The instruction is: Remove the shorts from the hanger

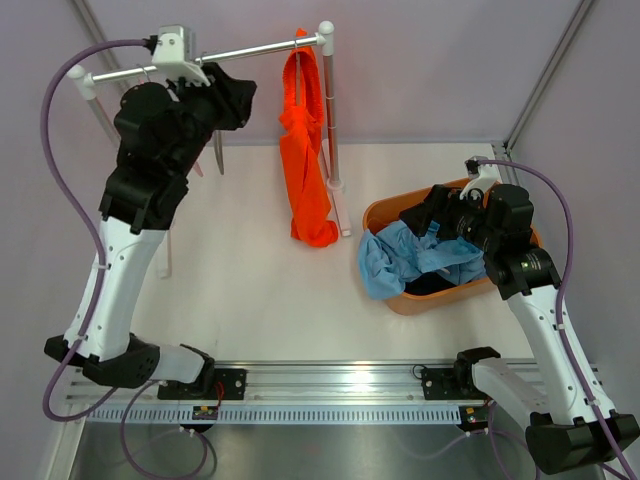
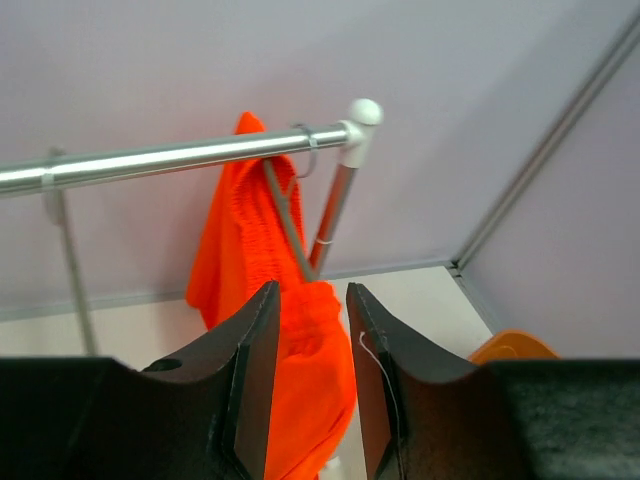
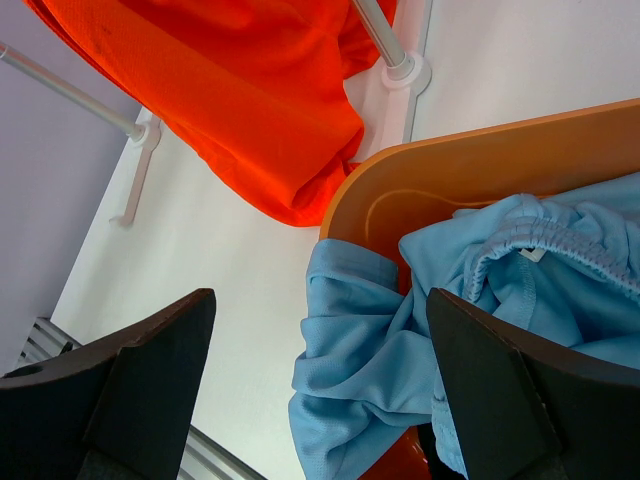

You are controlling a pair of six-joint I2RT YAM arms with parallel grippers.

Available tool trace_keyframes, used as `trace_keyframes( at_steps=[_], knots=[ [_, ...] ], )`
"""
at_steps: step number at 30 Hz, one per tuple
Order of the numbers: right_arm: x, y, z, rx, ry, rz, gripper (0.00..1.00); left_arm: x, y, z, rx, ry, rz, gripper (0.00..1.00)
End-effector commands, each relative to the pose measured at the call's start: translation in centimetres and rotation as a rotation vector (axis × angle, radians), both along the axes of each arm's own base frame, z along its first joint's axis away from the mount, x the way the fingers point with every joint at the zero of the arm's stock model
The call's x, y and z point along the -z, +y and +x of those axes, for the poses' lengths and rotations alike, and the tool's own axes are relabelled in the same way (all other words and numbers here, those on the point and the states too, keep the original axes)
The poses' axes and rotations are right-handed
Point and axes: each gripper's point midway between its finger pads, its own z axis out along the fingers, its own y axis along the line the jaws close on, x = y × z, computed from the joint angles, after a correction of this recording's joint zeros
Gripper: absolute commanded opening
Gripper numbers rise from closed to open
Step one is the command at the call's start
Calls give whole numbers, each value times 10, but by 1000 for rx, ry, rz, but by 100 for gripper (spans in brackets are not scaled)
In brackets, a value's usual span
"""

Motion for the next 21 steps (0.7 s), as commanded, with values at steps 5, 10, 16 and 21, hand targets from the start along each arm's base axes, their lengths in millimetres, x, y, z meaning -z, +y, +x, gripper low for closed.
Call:
trace_keyframes(
  at_steps=[5,10,16,21],
  knots=[
    [-10,0,-8,-11,-23,-9,95,11,-46,44,-33,-12,30,36],
    [-8,-2,-14,-9,-21,-13,95,25,-66,68,-49,-7,40,36],
    [-8,-2,-18,-15,-20,-11,95,35,-79,96,-73,-9,66,37],
    [-5,-3,-26,-18,-21,-15,95,30,-78,113,-124,-42,118,41]
  ],
)
